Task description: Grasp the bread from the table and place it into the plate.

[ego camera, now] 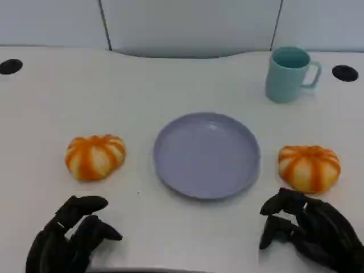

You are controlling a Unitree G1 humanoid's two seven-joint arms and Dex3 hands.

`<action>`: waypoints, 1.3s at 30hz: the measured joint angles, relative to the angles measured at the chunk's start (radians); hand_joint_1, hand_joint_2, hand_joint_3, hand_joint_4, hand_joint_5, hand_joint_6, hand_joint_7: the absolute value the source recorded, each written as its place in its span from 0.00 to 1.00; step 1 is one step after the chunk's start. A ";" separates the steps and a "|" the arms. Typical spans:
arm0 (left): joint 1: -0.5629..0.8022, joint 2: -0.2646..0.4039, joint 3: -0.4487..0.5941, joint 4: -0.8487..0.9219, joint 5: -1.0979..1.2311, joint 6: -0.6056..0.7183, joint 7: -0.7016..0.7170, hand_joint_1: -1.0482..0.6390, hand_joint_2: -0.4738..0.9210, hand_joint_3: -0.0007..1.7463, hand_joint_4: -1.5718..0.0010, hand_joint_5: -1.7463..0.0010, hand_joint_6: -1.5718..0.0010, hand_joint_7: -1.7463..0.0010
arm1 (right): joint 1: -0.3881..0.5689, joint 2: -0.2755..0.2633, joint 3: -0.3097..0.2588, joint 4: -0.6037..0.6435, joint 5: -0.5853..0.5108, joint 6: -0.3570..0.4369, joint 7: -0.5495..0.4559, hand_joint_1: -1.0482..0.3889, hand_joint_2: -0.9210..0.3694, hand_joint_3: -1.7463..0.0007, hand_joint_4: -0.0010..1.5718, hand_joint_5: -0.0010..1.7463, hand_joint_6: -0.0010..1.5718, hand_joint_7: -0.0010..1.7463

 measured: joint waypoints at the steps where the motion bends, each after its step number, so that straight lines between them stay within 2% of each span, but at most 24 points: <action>1: 0.000 0.000 0.000 0.000 0.000 -0.002 0.000 0.28 1.00 0.13 0.78 0.00 0.72 0.34 | 0.001 0.000 0.000 -0.002 0.000 0.001 -0.001 0.36 0.00 0.86 0.41 0.84 0.43 0.60; 39: 0.001 -0.002 -0.001 -0.014 0.000 0.001 0.003 0.29 1.00 0.14 0.78 0.00 0.72 0.34 | 0.003 0.000 -0.001 0.000 0.001 -0.006 0.009 0.36 0.00 0.86 0.42 0.84 0.43 0.60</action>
